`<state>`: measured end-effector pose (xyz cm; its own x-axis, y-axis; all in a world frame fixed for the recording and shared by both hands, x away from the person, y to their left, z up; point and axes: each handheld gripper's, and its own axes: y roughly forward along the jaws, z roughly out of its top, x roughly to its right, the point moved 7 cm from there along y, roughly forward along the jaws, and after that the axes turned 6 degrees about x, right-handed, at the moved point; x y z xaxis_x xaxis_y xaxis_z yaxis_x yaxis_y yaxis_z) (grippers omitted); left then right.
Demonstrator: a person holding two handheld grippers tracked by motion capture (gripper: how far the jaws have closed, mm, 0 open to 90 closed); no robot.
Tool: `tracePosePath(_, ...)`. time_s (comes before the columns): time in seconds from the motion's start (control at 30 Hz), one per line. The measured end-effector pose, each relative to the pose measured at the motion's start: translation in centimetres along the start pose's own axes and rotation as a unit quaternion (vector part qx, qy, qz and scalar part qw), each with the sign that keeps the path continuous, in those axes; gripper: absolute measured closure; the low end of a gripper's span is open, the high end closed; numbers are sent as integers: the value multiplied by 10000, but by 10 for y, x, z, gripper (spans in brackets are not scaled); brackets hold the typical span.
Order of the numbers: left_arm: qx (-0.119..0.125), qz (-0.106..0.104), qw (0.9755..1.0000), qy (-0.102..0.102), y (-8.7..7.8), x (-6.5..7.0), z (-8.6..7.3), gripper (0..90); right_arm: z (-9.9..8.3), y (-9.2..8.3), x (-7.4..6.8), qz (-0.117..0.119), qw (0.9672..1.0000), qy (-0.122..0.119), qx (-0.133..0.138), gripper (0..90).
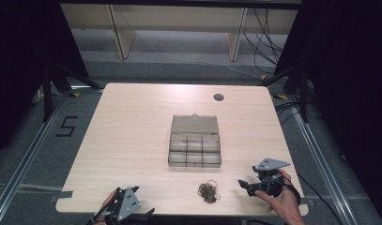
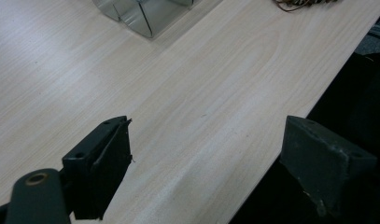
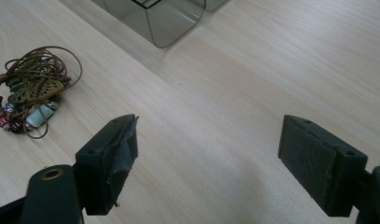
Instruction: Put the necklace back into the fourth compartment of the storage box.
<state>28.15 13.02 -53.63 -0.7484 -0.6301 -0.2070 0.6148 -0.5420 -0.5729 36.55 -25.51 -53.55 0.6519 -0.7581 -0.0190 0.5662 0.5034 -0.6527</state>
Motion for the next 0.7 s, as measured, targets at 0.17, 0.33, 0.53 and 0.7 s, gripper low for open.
tracePosePath(0.17, -8, 4, 10000, -1, 0, 0, 0, 156, 1, -1, -3, 21, 10000, -69, -47, 210)
tracePosePath(0.33, -21, -5, 10000, 9, 0, 0, 0, 156, 1, 1, -6, 90, 9999, -104, -97, 210)
tracePosePath(0.53, -12, 10, 10000, 9, 0, 0, 0, 156, 5, -2, -11, 107, 9998, -107, -153, 205)
tracePosePath(0.7, -36, 29, 10000, 46, 1, -1, -1, 156, 9, -2, -18, 175, 9996, -193, -132, 196)
